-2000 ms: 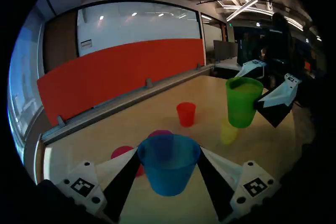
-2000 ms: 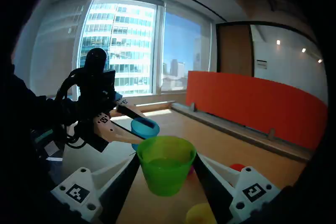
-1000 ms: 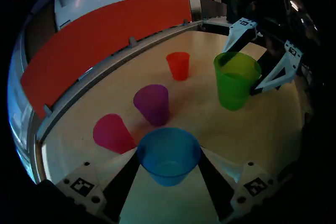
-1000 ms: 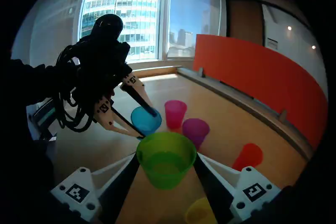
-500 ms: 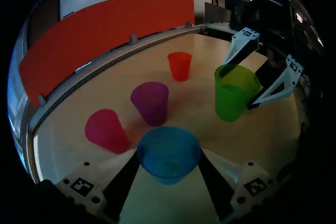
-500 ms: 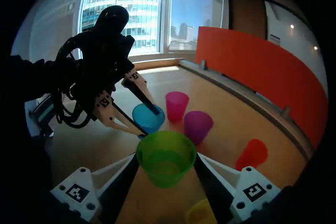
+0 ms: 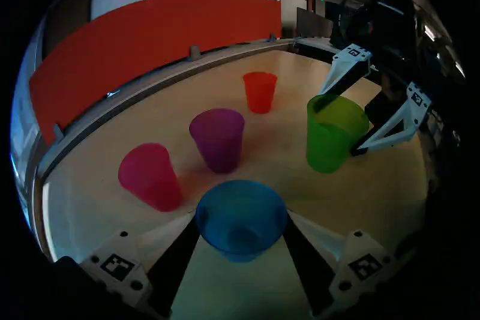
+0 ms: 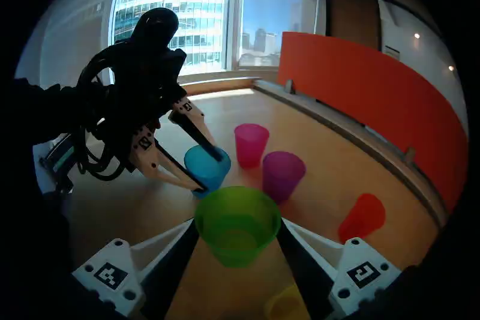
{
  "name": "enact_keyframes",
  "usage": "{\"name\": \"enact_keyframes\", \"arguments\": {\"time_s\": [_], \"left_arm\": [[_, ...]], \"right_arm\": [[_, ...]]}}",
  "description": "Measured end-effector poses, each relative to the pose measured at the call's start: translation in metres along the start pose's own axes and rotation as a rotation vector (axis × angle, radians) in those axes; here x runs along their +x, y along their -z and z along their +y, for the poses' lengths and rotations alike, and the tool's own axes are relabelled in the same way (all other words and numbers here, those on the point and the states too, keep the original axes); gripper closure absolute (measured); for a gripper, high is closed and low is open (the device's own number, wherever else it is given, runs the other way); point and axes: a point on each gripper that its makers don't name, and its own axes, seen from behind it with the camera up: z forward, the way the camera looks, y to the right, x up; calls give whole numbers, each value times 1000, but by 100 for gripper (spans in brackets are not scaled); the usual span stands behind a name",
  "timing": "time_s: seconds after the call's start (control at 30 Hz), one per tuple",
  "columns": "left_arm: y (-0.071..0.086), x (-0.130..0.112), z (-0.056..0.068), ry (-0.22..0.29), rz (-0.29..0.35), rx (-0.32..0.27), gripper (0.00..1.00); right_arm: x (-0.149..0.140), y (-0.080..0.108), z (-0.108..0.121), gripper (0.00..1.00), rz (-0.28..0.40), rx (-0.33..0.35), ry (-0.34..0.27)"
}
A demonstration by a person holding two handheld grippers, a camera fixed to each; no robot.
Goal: Pour water
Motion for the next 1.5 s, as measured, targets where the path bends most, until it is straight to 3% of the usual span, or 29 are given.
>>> {"name": "enact_keyframes", "arguments": {"time_s": [0.27, 0.63, 0.77, 1.5], "left_arm": [[5, -8, -1, 14, 7, 1, 12], [8, -14, 0, -10, -9, 11, 11], [7, -18, -2, -6, -20, 19, 0], [19, -49, 3, -44, -83, 39, 0]], "right_arm": [[-4, -5, -1, 9, -17, -8, 16], [-5, -10, -6, 9, -25, -9, 32], [-5, -12, -6, 9, -26, -8, 28], [-27, -32, -11, 8, -65, -4, 27]]}}
